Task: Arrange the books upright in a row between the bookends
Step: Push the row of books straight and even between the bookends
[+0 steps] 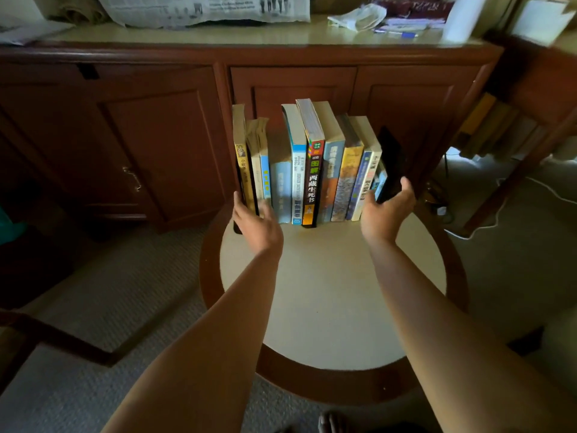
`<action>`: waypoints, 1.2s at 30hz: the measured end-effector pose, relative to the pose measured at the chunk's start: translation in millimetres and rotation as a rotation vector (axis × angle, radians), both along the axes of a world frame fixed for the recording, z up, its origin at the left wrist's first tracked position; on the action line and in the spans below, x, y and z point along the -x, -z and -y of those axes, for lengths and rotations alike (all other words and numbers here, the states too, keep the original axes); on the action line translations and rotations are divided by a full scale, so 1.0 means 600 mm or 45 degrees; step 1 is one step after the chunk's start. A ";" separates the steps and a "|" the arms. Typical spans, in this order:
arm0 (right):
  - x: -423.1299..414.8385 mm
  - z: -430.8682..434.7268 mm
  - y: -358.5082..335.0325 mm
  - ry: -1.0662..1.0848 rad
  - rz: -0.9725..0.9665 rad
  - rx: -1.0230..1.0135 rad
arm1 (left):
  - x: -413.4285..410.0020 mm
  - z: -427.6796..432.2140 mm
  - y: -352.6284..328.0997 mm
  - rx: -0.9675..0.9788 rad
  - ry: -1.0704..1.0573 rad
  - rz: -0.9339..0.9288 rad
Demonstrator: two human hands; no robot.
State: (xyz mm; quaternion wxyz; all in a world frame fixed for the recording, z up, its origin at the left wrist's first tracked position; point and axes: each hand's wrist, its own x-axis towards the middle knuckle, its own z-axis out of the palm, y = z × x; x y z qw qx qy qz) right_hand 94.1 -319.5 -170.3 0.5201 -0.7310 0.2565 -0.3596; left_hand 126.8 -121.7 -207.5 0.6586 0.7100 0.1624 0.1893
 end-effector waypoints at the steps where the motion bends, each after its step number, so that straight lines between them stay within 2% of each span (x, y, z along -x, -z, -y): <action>1: 0.001 0.012 0.006 -0.049 -0.029 -0.130 | 0.000 0.005 0.007 0.017 -0.013 0.007; 3: -0.006 0.035 0.024 -0.165 -0.136 -0.332 | -0.004 0.007 0.025 0.033 -0.013 0.042; 4: -0.007 0.042 0.031 -0.219 -0.215 -0.354 | -0.007 0.005 0.032 0.046 -0.011 0.060; 6: -0.014 0.056 0.046 -0.319 -0.319 -0.349 | -0.014 0.001 0.043 0.080 -0.016 0.060; 9: -0.022 0.060 0.059 -0.379 -0.324 -0.296 | -0.010 -0.005 0.039 0.059 -0.039 0.069; 19: -0.024 0.060 0.065 -0.425 -0.404 -0.125 | -0.010 -0.014 0.039 0.001 -0.105 0.063; 28: -0.029 0.041 0.051 -0.355 -0.354 -0.251 | -0.017 -0.011 0.033 0.018 -0.163 0.032; 36: -0.029 0.037 0.059 -0.281 -0.369 -0.191 | -0.012 -0.016 0.034 -0.007 -0.129 0.040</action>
